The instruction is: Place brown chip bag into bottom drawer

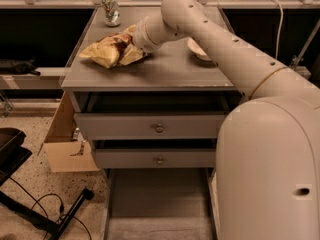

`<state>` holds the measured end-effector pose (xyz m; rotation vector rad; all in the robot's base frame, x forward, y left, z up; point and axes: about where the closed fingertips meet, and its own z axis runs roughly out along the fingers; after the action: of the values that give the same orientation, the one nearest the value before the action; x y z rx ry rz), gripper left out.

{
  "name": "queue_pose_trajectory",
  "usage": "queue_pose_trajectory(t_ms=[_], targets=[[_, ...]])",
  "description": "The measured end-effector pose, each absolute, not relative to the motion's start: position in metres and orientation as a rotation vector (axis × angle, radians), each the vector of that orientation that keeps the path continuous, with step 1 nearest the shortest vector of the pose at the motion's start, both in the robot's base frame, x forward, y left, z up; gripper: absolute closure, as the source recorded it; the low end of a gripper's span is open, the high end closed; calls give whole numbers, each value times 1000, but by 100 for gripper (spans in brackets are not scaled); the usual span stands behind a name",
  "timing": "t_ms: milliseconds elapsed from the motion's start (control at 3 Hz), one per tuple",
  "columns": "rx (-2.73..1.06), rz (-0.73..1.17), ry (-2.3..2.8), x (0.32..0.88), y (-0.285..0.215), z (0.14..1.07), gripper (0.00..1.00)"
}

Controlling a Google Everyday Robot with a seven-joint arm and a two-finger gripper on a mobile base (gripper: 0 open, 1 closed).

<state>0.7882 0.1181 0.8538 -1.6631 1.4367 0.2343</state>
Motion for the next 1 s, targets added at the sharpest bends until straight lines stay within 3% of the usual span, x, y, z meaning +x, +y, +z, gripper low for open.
queue_pose_trajectory(t_ms=[333, 667, 1000], targets=[[-1663, 234, 1437, 788, 118, 854, 87], [-1675, 195, 1418, 785, 109, 879, 100], [-1707, 111, 1378, 768, 92, 925, 100]])
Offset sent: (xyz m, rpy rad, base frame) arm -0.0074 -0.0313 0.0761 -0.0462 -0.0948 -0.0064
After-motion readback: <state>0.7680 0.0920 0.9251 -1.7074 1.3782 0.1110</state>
